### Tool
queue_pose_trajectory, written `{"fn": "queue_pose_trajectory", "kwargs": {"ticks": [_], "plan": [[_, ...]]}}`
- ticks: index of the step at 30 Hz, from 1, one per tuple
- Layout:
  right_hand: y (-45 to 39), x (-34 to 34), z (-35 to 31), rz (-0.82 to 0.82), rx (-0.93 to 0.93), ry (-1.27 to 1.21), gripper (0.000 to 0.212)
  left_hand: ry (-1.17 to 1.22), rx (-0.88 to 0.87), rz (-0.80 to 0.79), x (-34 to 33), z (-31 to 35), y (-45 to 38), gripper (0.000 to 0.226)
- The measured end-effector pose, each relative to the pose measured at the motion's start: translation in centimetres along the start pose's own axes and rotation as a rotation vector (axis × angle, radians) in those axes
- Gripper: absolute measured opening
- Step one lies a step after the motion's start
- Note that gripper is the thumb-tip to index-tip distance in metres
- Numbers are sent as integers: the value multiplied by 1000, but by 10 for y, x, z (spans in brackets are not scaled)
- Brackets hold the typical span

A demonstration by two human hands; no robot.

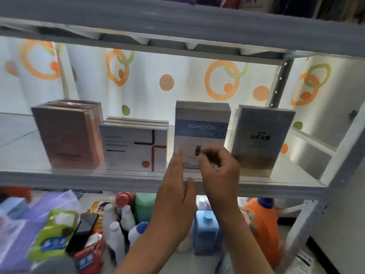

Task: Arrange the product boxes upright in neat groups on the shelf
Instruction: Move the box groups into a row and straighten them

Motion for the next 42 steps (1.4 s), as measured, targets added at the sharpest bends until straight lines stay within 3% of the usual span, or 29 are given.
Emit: {"fn": "queue_pose_trajectory", "kwargs": {"ticks": [8, 10, 12, 18, 22, 25, 29, 33, 37, 42], "plan": [[7, -133, -73, -168, 95, -209, 16, -28, 108, 485, 179, -76, -21, 54], [0, -160, -92, -200, 143, -206, 15, 16, 144, 566, 219, -101, -26, 48], [-14, -181, -111, -229, 208, -215, 14, 66, 176, 598, 247, -119, -32, 56], [-75, -253, -144, -373, 283, -85, 21, 99, 230, 436, 280, -154, -71, 105], [-108, -318, -132, -684, 144, 206, 29, 67, 252, 289, 279, -161, -103, 114], [-114, -354, -117, -917, 20, 368, 47, 99, 236, 163, 276, -163, -126, 104], [-112, -363, -97, -1035, -167, 438, 68, 169, 280, 70, 270, -170, -144, 102], [-101, -367, -88, -1201, -244, 413, 73, 340, 312, -9, 257, -179, -148, 95], [-98, -362, -95, -1235, -213, 427, 69, 343, 326, 0, 249, -177, -145, 77], [-97, -354, -96, -1254, -186, 412, 69, 301, 329, -10, 246, -179, -140, 72]]}}
Point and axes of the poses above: each hand's wrist, its own y-axis away from the middle knuckle, its own x-axis out of the back of the hand, z = x × y, the point moved 7 cm from there along -y, towards the middle knuckle, and after that the axes turned 6 degrees about x, right-handed, at the moved point
